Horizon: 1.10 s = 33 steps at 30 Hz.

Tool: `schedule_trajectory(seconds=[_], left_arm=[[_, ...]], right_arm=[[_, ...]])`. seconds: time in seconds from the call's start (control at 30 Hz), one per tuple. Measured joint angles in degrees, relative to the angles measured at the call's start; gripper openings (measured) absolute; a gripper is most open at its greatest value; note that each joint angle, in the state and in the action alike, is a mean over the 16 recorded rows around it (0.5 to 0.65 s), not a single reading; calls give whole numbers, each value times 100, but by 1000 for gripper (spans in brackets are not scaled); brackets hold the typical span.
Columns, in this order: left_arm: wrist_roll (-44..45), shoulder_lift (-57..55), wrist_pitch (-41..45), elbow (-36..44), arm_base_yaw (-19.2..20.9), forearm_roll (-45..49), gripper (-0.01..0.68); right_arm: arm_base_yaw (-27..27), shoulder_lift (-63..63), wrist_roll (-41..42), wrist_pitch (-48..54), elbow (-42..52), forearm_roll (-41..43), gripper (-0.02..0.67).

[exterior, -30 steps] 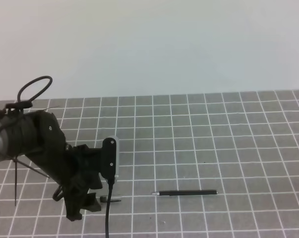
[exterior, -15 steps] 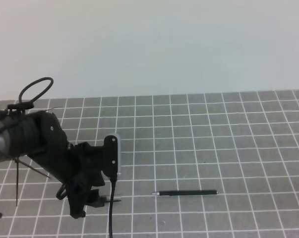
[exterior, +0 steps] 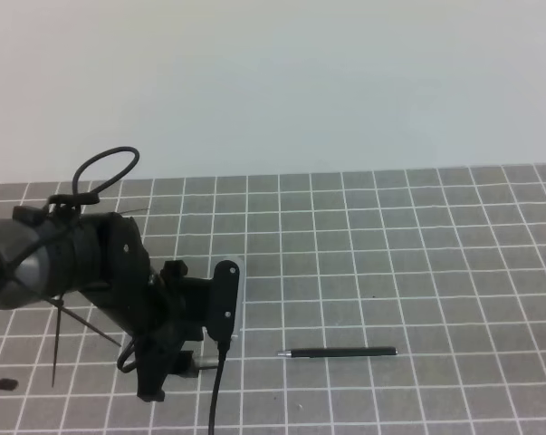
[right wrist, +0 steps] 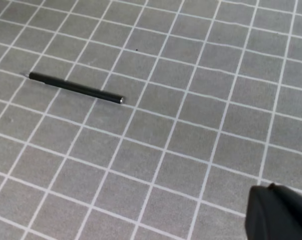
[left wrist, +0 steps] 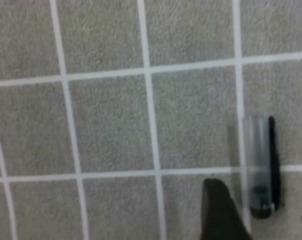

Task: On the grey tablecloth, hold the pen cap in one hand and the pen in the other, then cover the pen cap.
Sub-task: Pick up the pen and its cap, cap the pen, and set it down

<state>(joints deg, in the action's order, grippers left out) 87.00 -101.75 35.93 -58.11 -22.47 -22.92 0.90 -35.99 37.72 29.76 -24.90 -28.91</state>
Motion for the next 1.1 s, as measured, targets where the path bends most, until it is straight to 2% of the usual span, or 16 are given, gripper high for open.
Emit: schedule_trajectory(seconds=[0.53,0.93,1.1], left_arm=[[-168,-307,-71,-2,-15,92,178],[-141,-326,-141,2,-17,95,28],[-126,-236,-128,5,-17,97,1]], right_arm=[[0,0,0,-50,38,-6,3],[0,0,0,-184,83,-18,3],[0,0,0,-202,83,-41,3]])
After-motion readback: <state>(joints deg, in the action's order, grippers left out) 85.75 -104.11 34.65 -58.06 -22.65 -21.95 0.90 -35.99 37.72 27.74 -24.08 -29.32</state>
